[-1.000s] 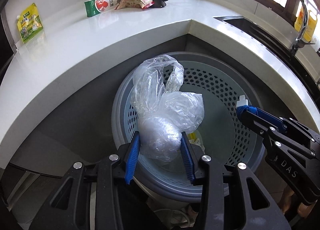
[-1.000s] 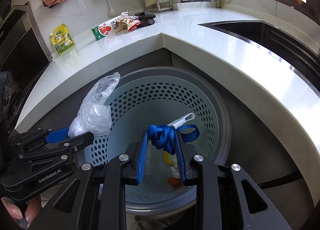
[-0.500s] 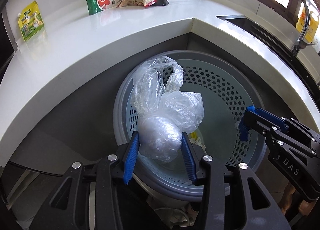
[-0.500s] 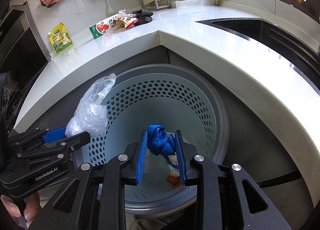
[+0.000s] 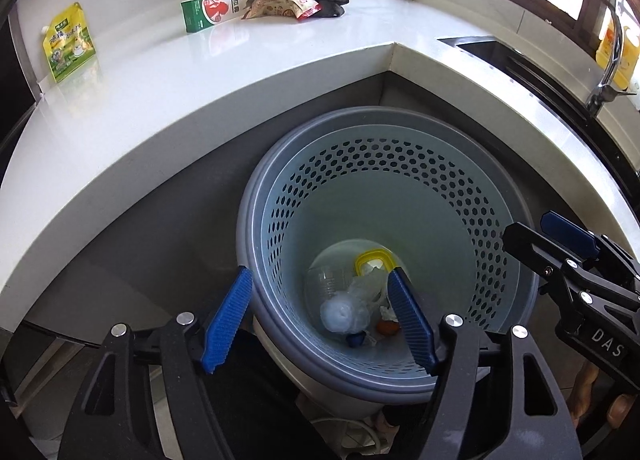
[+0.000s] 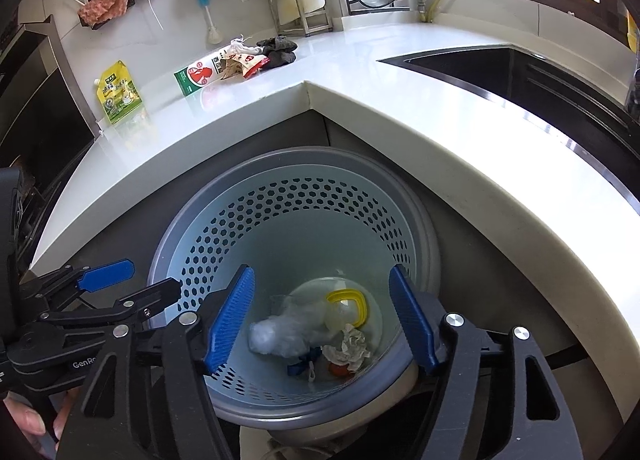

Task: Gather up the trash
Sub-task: 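Raise both open tools out of the bin toward the counter items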

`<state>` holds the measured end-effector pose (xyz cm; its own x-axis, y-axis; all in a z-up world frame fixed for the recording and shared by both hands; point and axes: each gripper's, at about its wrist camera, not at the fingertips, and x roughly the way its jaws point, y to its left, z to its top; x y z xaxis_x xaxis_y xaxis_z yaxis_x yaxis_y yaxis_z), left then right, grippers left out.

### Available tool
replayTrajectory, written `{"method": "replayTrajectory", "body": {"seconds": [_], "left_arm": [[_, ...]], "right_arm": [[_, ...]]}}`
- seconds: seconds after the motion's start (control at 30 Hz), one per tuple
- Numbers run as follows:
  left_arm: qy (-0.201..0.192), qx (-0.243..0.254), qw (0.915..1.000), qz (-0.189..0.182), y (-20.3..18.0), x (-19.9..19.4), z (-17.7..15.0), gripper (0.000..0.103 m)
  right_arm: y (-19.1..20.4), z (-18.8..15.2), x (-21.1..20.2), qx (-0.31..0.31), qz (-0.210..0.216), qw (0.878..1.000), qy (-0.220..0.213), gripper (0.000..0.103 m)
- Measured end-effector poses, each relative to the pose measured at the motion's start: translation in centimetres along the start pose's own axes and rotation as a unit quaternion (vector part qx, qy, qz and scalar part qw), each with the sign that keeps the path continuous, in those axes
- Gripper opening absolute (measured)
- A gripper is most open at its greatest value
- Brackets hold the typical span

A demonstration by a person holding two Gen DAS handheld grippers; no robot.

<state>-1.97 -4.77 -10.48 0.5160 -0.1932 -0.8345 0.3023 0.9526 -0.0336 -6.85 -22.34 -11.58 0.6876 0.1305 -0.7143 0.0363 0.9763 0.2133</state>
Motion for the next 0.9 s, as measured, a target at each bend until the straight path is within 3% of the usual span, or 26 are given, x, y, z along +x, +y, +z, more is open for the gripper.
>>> {"method": "replayTrajectory", "body": {"seconds": [0.43, 0.67, 0.9], "left_arm": [[-0.029, -0.006, 0.9995, 0.012, 0.8, -2.3, 0.4, 0.072], [-0.047, -0.014, 0.9986, 0.017, 1.4, -3.6, 1.1, 0.074], [-0.054, -0.024, 0.9982, 0.014, 2.0, -4.2, 1.9, 0.074]], "right_arm": [[1.1, 0.9, -2.0, -0.013, -0.028, 1.0, -0.007, 0.083], [2.2, 2.4, -3.4, -0.023, -0.063, 0.997, -0.031, 0.087], [2.7, 3.6, -2.2, -0.03, -0.098, 0.995, -0.012, 0.088]]}}
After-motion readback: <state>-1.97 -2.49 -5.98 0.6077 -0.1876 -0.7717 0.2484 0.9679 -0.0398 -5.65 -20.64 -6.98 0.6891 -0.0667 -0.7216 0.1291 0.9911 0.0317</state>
